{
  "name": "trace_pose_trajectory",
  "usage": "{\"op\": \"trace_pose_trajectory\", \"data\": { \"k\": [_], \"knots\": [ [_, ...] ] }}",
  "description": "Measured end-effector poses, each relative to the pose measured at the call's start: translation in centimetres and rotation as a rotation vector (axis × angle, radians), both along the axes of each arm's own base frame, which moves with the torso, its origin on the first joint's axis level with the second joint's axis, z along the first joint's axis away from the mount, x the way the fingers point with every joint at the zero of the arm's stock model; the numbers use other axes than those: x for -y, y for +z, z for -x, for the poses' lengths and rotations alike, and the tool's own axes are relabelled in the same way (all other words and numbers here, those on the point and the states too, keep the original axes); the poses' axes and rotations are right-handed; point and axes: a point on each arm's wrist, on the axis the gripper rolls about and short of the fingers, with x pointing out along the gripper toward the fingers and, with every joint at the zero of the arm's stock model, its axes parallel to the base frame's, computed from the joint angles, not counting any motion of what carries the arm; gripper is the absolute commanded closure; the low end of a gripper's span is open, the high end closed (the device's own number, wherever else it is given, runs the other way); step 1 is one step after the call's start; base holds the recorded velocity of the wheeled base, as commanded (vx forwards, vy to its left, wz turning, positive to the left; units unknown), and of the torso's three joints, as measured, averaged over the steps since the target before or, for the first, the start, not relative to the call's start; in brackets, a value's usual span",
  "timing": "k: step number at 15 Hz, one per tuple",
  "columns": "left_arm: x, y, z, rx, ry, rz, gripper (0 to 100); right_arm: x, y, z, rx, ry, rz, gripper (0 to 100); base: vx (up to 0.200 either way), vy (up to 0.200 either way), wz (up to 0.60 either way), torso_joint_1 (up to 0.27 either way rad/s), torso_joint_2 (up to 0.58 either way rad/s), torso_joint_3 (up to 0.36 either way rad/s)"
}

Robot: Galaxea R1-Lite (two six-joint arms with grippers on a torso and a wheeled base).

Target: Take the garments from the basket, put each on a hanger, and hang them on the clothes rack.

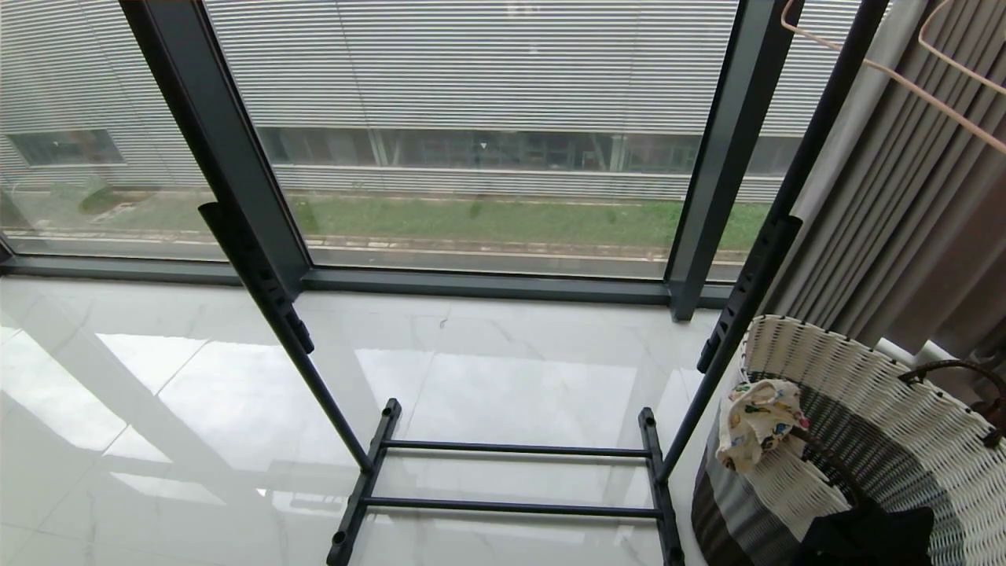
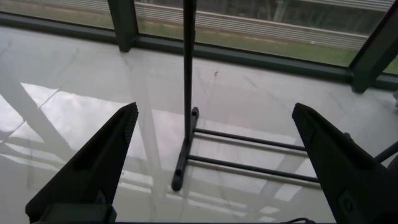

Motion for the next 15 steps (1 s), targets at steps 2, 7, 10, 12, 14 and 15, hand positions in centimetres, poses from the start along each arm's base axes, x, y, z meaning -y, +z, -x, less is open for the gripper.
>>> {"op": "trace_pose_trajectory", "data": {
  "k": [2, 7, 10, 12, 14, 15],
  "knots": [
    [0.0, 0.0, 0.0, 0.0, 0.0, 0.001, 0, 0.0, 0.3, 0.0, 0.012, 0.006, 0.02, 0, 0.0, 0.0, 0.0, 0.0, 0.0, 0.0],
    [0.0, 0.0, 0.0, 0.0, 0.001, -0.001, 0, 0.0, 6.7, -1.2, -0.063, 0.099, 0.196, 0, 0.0, 0.0, 0.0, 0.0, 0.0, 0.0],
    [0.0, 0.0, 0.0, 0.0, 0.001, 0.002, 0, -0.5, 9.6, -5.9, -0.267, 0.191, 0.424, 0, 0.0, 0.0, 0.0, 0.0, 0.0, 0.0],
    [0.0, 0.0, 0.0, 0.0, 0.001, 0.003, 0, -1.1, 10.2, -10.3, -0.415, 0.284, 0.608, 0, 0.0, 0.0, 0.0, 0.0, 0.0, 0.0],
    [0.0, 0.0, 0.0, 0.0, 0.001, 0.003, 0, -1.9, 9.5, -14.4, -0.549, 0.403, 0.785, 0, 0.0, 0.0, 0.0, 0.0, 0.0, 0.0],
    [0.0, 0.0, 0.0, 0.0, 0.0, 0.003, 0, -2.2, 8.7, -16.0, -0.605, 0.466, 0.852, 0, 0.0, 0.0, 0.0, 0.0, 0.0, 0.0]
  ]
}}
